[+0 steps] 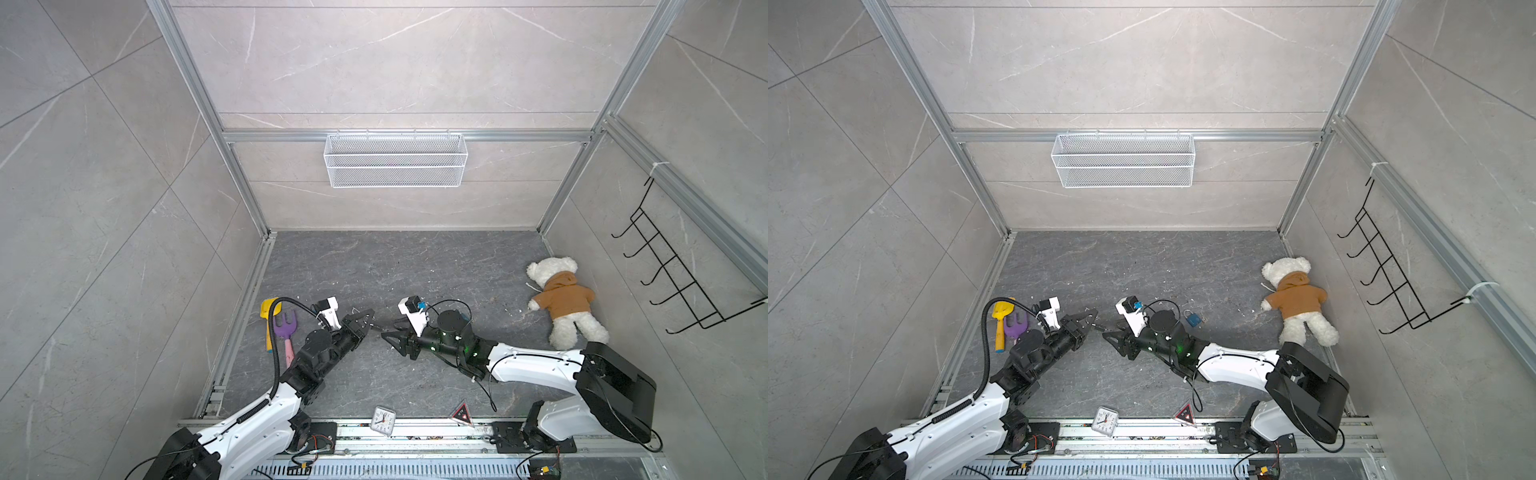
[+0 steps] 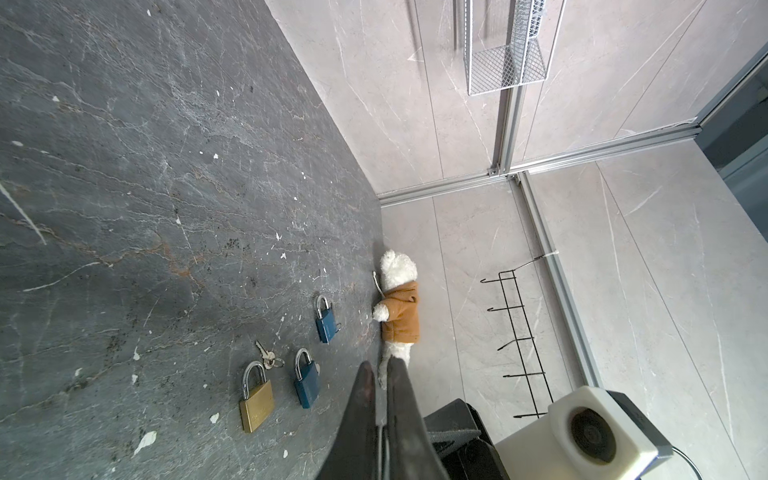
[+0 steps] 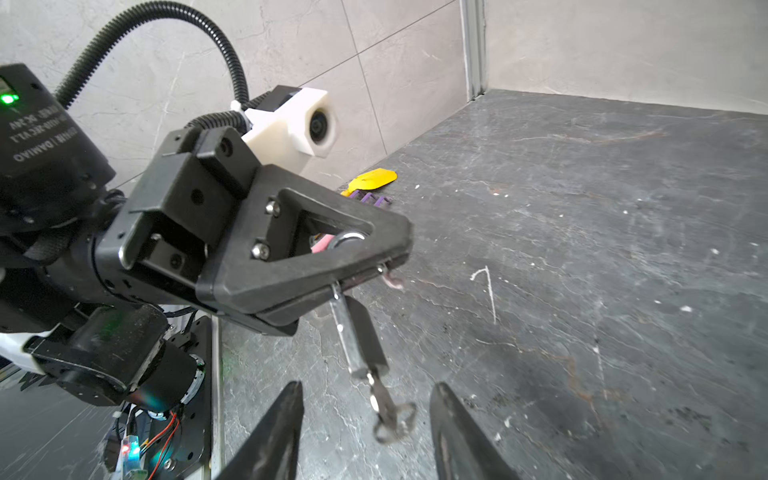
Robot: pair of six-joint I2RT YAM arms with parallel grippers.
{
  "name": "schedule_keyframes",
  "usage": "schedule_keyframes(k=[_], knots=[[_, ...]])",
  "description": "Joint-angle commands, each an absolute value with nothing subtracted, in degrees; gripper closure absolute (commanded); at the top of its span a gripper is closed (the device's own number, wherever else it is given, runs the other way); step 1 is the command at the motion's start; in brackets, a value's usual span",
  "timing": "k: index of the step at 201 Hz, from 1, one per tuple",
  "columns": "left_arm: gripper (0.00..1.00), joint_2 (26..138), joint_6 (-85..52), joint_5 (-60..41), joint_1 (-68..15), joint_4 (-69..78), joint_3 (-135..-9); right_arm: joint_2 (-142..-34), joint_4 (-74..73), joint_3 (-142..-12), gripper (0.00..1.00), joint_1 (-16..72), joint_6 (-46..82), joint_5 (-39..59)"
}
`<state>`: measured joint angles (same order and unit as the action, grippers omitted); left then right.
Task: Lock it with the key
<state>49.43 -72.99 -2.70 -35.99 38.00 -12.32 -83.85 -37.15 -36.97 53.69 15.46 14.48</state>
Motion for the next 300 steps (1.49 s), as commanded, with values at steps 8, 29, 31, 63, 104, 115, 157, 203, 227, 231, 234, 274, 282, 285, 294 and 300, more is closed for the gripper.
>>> schedule_keyframes(k=[8, 29, 31, 63, 104, 115, 157, 203, 227, 231, 234, 274, 282, 285, 294, 300], knots=[[1.00, 49.4, -73.5, -3.7, -36.1, 43.9, -14.7, -86.5, -38.5, -39.7, 0.55, 53.9, 15.2, 16.7], [1.00, 49.2, -73.3, -4.0, -36.1, 43.6, -14.9, -87.2, -39.5, -39.8, 0.59, 53.9, 15.4, 17.1], [1.00, 49.2, -73.3, -4.0, -36.2, 43.6, -14.9, -87.2, -39.5, -39.8, 0.59, 53.8, 15.4, 17.1], [1.00, 49.6, -73.2, -4.2, -36.1, 44.0, -14.9, -88.4, -39.0, -41.1, 0.70, 53.9, 15.5, 18.1], [1.00, 49.7, -73.3, -4.7, -36.2, 44.6, -14.9, -88.9, -39.0, -41.1, 0.78, 53.9, 15.8, 18.0], [1.00, 49.7, -73.3, -4.7, -36.3, 44.6, -14.8, -88.8, -39.0, -40.8, 0.83, 53.9, 16.0, 17.9], [1.00, 49.7, -73.0, -5.1, -36.2, 44.8, -14.9, -87.9, -39.4, -40.0, 1.00, 53.9, 16.3, 17.4], [1.00, 49.6, -71.5, -5.5, -36.2, 43.3, -15.2, -87.5, -39.2, -40.0, 1.00, 53.9, 16.8, 17.0], [1.00, 49.4, -70.9, -5.7, -36.2, 42.4, -15.7, -87.5, -38.7, -40.0, 1.00, 53.8, 17.2, 16.7], [1.00, 49.4, -70.6, -5.7, -36.2, 42.2, -15.8, -87.4, -38.6, -40.0, 1.00, 53.8, 17.3, 16.7], [1.00, 49.4, -70.5, -5.8, -36.2, 42.0, -15.9, -87.4, -38.4, -40.1, 1.00, 53.8, 17.4, 16.7], [1.00, 50.5, -68.9, -7.7, -36.2, 41.5, -17.3, -87.3, -37.2, -40.5, 1.00, 53.7, 17.7, 16.6], [0.98, 50.8, -68.6, -8.1, -36.2, 41.5, -17.6, -87.2, -36.9, -40.6, 1.00, 53.7, 17.7, 16.4], [0.97, 51.0, -68.4, -8.2, -36.2, 41.5, -17.6, -87.2, -36.8, -40.6, 1.00, 53.7, 17.8, 16.4], [0.91, 51.3, -68.1, -8.5, -36.2, 41.8, -17.8, -87.2, -36.8, -40.6, 1.00, 53.6, 17.9, 16.1], [0.87, 51.5, -67.7, -8.7, -36.2, 42.0, -17.9, -87.1, -36.7, -40.6, 1.00, 53.5, 17.8, 16.2]])
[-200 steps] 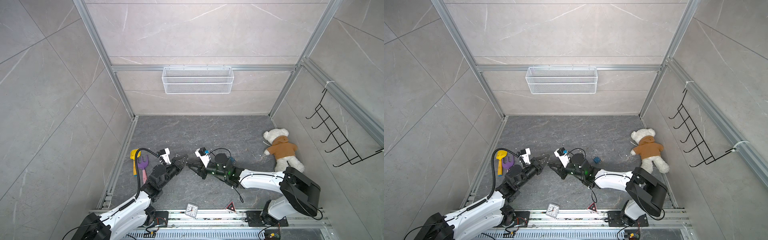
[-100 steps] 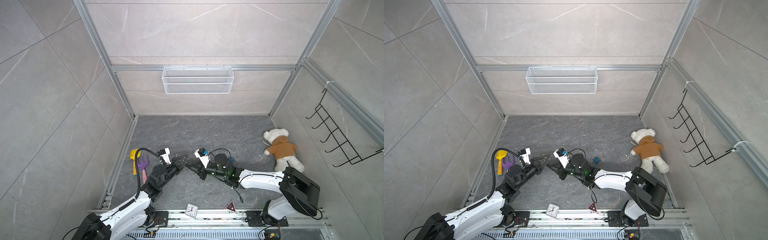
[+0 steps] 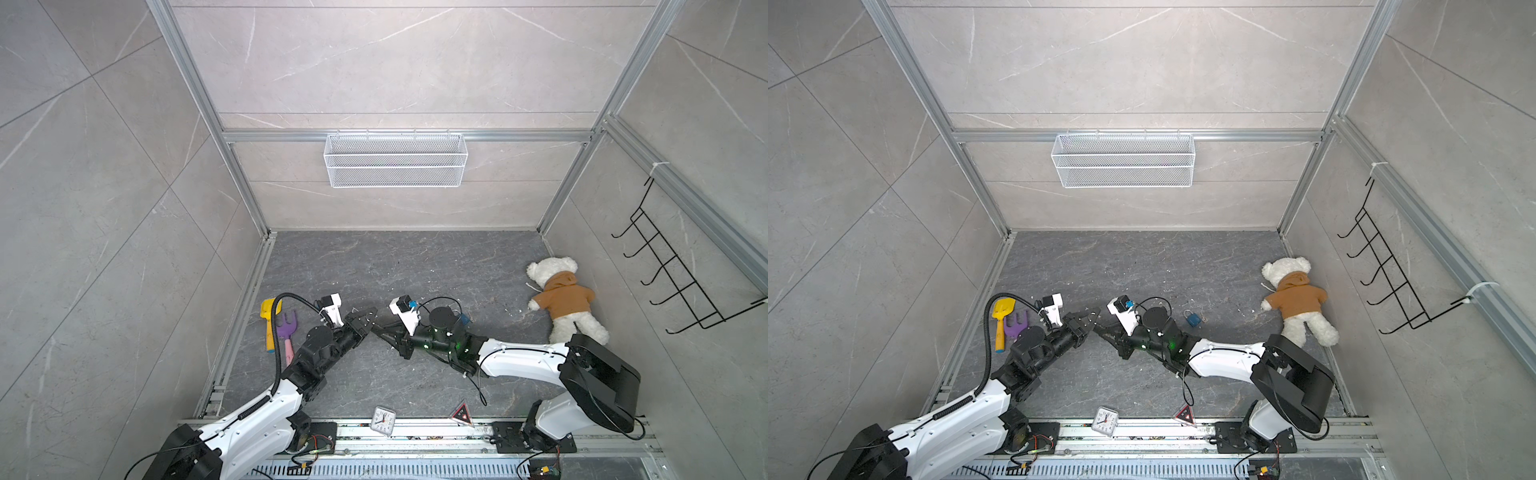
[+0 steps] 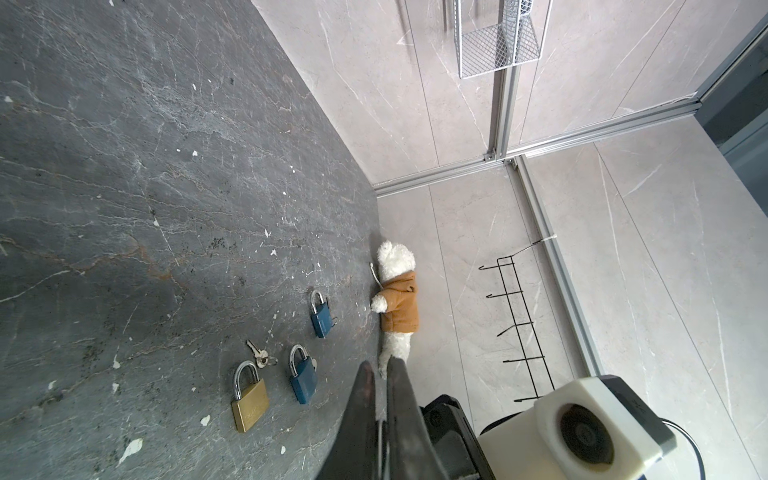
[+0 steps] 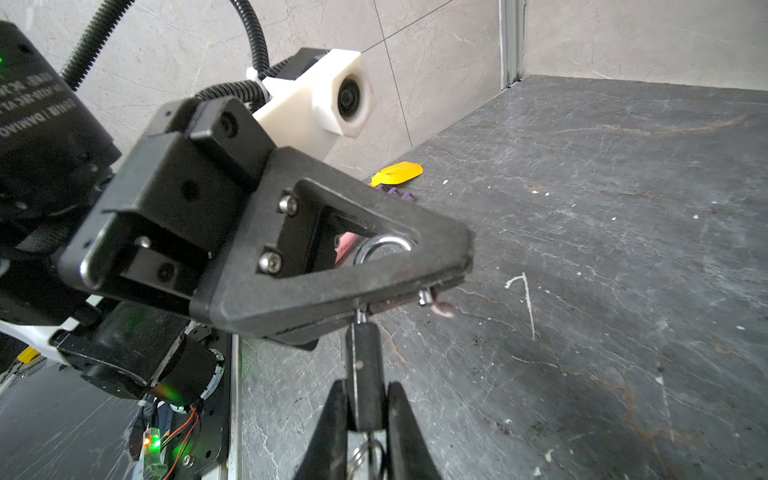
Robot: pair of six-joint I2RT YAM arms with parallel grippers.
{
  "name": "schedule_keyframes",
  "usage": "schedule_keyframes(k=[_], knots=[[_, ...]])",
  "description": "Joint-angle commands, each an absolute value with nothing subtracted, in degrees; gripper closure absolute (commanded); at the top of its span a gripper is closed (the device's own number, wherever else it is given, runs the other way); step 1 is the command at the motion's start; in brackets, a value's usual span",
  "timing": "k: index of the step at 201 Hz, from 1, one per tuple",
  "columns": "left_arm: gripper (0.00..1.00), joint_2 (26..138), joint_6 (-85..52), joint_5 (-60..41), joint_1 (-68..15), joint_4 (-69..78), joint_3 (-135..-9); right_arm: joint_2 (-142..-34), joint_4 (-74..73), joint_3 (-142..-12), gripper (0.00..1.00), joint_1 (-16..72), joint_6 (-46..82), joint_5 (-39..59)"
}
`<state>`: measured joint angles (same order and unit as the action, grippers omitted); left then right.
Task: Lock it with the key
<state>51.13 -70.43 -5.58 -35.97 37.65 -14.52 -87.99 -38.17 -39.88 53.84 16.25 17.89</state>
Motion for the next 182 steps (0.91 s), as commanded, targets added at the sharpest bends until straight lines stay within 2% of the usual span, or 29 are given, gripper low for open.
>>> schedule_keyframes(k=[1, 12, 26, 60, 102, 150, 182], knots=[[0.86, 51.5, -67.7, -8.7, -36.2, 42.0, -17.9, -87.1, -36.7, -40.6, 1.00, 53.5, 17.8, 16.2], [0.77, 51.7, -66.6, -8.9, -36.2, 42.5, -17.7, -87.1, -36.5, -40.5, 1.00, 53.3, 17.9, 16.2], [0.57, 51.3, -64.6, -9.1, -36.3, 42.6, -17.6, -87.1, -36.3, -40.4, 1.00, 52.8, 18.6, 16.6], [0.39, 49.9, -57.9, -10.0, -36.1, 39.2, -19.4, -86.6, -36.8, -39.3, 1.00, 50.1, 22.0, 18.2], [0.33, 50.9, -52.6, -11.5, -36.1, 35.5, -21.5, -85.9, -38.2, -37.1, 1.00, 45.0, 27.5, 19.5], [0.33, 50.1, -45.9, -9.5, -36.1, 28.5, -23.3, -84.6, -30.2, -37.2, 1.00, 40.5, 30.3, 21.3], [0.34, 49.1, -39.0, -9.7, -35.9, 23.5, -24.9, -85.5, -26.2, -37.7, 1.00, 37.9, 32.5, 27.3]])
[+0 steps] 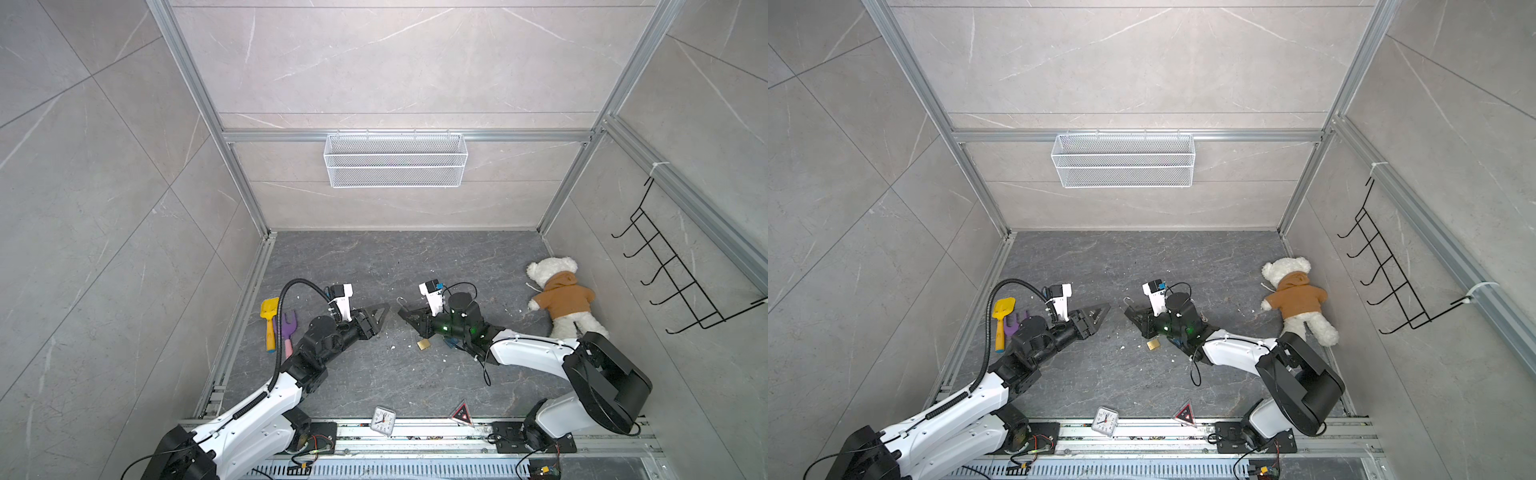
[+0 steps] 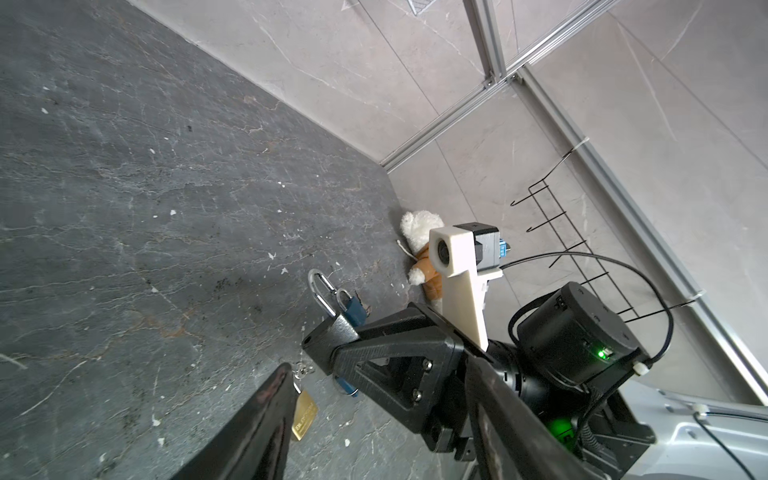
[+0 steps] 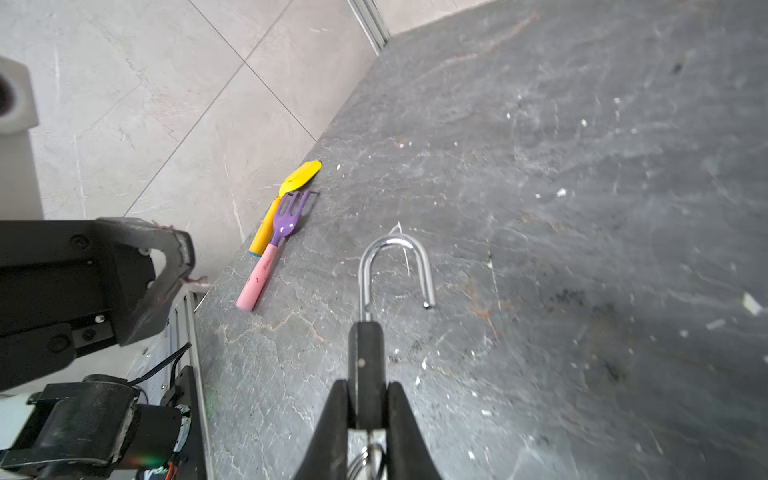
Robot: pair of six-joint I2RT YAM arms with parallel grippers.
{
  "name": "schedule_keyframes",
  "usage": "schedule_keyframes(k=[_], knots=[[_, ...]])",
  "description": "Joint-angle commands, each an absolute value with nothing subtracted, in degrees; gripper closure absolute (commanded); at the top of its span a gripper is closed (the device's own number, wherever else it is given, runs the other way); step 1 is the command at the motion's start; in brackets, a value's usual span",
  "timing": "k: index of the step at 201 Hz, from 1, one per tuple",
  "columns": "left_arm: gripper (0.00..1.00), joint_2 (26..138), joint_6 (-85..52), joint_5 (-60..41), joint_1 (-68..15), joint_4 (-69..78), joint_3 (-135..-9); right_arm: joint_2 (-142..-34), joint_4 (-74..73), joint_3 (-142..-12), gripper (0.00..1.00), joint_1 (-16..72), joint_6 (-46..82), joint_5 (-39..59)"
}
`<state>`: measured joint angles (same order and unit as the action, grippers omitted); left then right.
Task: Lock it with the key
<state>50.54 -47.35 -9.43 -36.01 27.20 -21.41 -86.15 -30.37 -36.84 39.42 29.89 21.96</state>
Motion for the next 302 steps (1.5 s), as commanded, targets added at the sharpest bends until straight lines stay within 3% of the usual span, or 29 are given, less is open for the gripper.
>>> schedule_keyframes(k=[1, 57, 111, 161, 246, 302], knots=[[0.34, 49.1, -38.8, -9.8, -35.9, 23.4, -25.0, -85.6, -26.2, -37.7, 1.00, 37.8, 32.5, 27.5], [0.36, 51.2, -23.3, -15.0, -35.5, 14.5, -29.0, -88.5, -24.6, -37.4, 1.00, 33.8, 34.9, 37.5], [0.37, 55.7, -14.8, -27.7, -34.2, 15.0, -30.3, -87.4, -22.9, -36.2, 1.00, 33.1, 34.4, 46.8], [0.40, 60.4, -14.2, -35.1, -33.7, 19.8, -30.2, -82.2, -15.5, -36.3, 1.00, 33.1, 31.0, 49.5], [0.41, 63.4, -18.3, -35.1, -33.6, 27.6, -28.7, -76.8, -9.4, -35.8, 1.00, 33.1, 27.4, 54.8], [0.43, 72.6, -24.9, -48.0, -33.6, 42.6, -29.0, -75.8, -11.6, -35.5, 1.00, 33.3, 28.9, 57.5]])
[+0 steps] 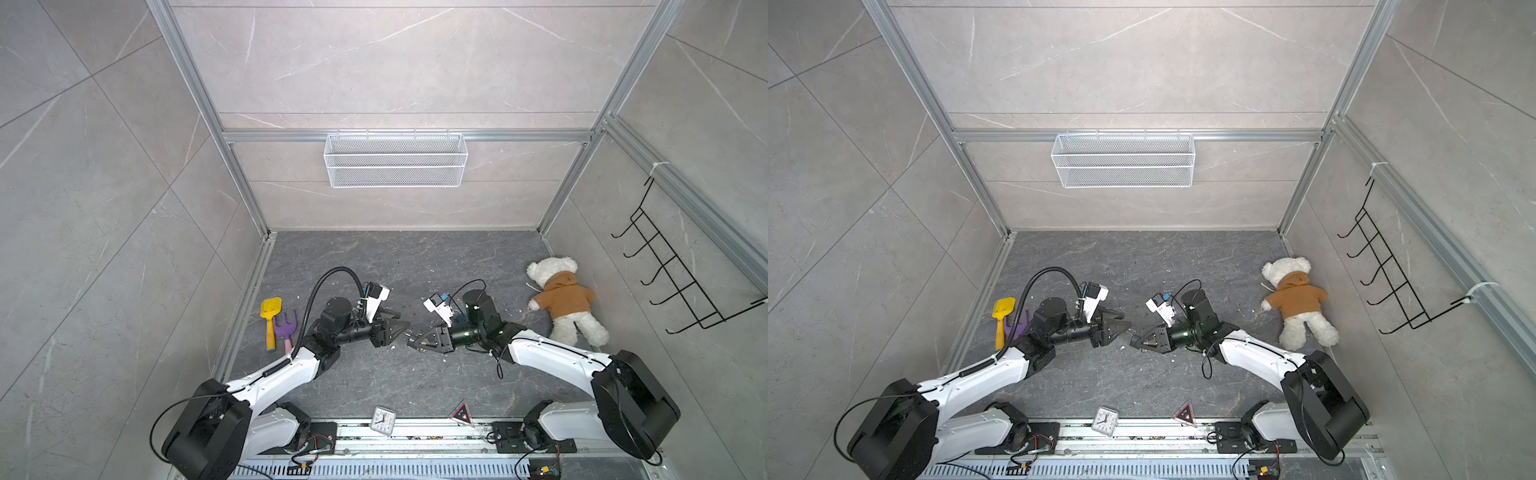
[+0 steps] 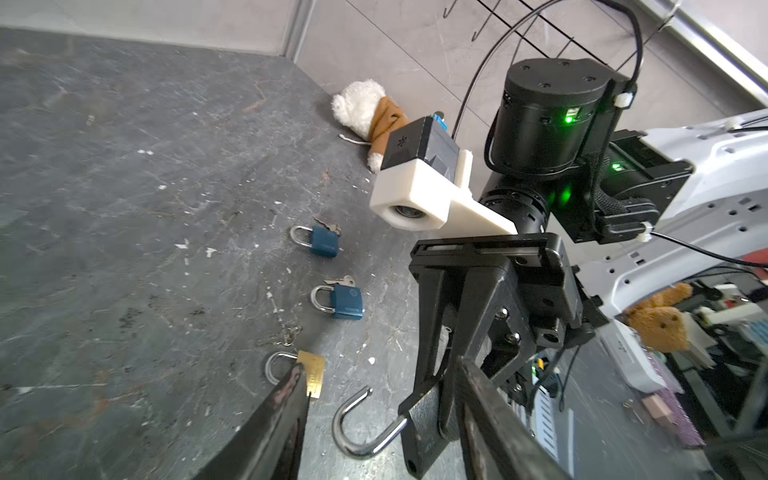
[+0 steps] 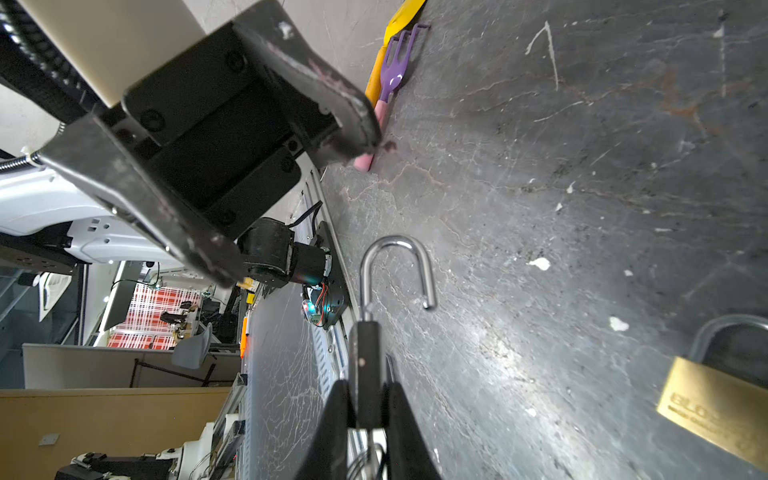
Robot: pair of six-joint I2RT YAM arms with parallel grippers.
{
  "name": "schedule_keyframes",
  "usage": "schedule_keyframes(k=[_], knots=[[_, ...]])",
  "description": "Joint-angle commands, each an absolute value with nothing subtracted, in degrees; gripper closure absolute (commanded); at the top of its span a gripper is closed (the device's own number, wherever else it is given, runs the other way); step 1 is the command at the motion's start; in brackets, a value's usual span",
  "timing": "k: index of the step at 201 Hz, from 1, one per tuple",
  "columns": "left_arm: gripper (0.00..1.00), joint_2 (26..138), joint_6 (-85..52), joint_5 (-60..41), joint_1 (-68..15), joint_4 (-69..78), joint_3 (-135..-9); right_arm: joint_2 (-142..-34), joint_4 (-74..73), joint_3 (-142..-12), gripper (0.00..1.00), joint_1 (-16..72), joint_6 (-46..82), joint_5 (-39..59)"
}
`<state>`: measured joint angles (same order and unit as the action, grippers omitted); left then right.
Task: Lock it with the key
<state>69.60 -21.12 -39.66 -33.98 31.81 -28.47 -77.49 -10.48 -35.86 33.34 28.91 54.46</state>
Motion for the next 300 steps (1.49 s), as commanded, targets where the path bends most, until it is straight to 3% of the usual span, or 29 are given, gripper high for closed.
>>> schedule_keyframes(k=[1, 88, 161, 251, 300], knots=[[0.43, 72.8, -24.9, -48.2, -33.6, 42.9, -29.0, -75.8, -11.6, -35.5, 1.00, 33.3, 28.9, 57.6], [0.60, 76.8, -28.6, -56.0, -33.7, 49.9, -28.5, -74.3, -11.3, -37.3, 1.00, 33.2, 29.8, 57.7], [0.61, 77.7, -28.1, -54.9, -33.7, 48.2, -29.2, -71.8, -9.6, -38.4, 1.00, 33.2, 30.2, 58.6], [0.74, 77.3, -29.7, -55.3, -33.7, 49.5, -28.4, -70.3, -2.9, -40.0, 1.00, 32.9, 25.7, 55.2], [0.73, 76.0, -30.1, -55.1, -33.7, 49.4, -27.6, -68.1, 1.7, -41.0, 1.00, 32.1, 22.8, 53.5]])
